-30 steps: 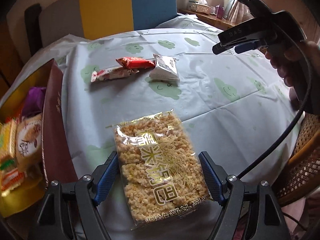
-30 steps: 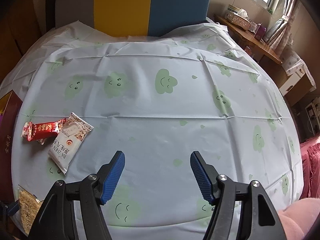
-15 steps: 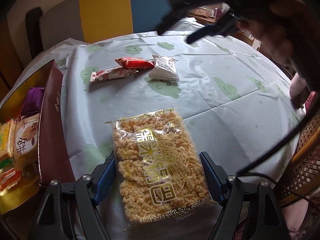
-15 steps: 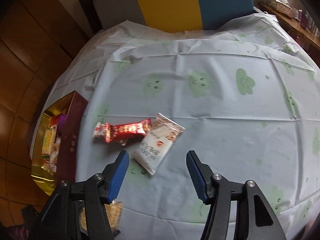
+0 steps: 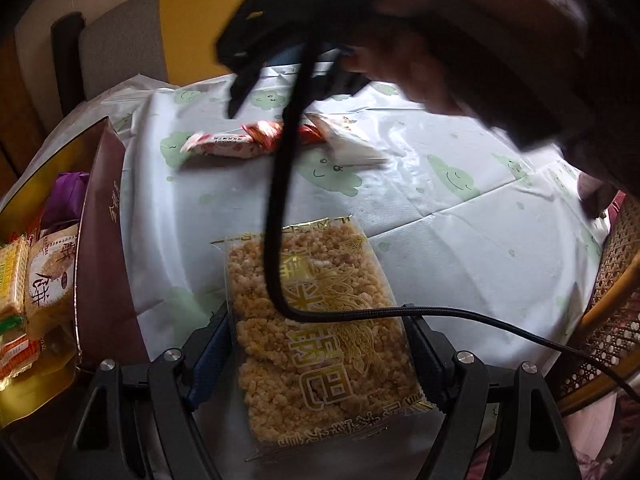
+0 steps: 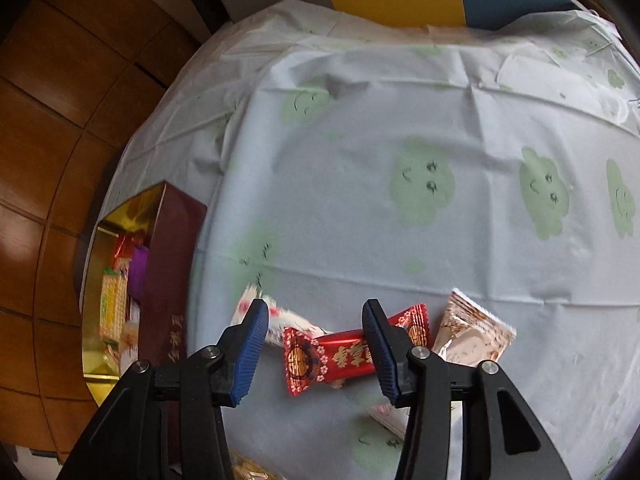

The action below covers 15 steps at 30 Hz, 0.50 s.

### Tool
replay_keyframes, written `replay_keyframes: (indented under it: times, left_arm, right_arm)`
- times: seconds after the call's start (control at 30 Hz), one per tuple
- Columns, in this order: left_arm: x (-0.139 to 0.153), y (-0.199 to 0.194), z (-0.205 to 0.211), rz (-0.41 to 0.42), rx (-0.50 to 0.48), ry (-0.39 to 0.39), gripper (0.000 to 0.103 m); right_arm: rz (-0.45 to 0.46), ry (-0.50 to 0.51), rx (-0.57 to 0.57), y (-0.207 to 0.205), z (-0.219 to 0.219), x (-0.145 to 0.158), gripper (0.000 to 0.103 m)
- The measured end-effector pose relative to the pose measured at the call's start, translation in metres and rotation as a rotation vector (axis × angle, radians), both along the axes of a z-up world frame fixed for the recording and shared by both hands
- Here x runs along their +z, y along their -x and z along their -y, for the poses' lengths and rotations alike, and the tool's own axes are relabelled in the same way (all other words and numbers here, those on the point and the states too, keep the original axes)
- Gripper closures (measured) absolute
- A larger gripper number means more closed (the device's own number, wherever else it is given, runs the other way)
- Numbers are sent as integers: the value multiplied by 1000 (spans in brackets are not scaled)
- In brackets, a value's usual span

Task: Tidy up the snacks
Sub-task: 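Grasp the small red candy with the right tool while the left tool holds the puffed-rice bag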

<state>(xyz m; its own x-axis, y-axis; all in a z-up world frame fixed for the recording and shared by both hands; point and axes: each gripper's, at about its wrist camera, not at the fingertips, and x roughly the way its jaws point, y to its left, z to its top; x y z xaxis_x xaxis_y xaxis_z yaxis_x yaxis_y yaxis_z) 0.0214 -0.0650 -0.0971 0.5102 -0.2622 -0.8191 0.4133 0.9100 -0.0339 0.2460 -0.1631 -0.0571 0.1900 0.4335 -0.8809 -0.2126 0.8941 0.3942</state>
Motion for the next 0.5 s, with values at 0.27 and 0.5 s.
replay_keyframes:
  times: [0.27,0.5]
  left_arm:
    - [0,1,-2,3,4,-3,22]
    - [1,0,0,5,10,-9,22]
  right_arm:
    - [-65,33,-28,38,62,-14,53]
    - [-28,20,-87,56,79,-3,53]
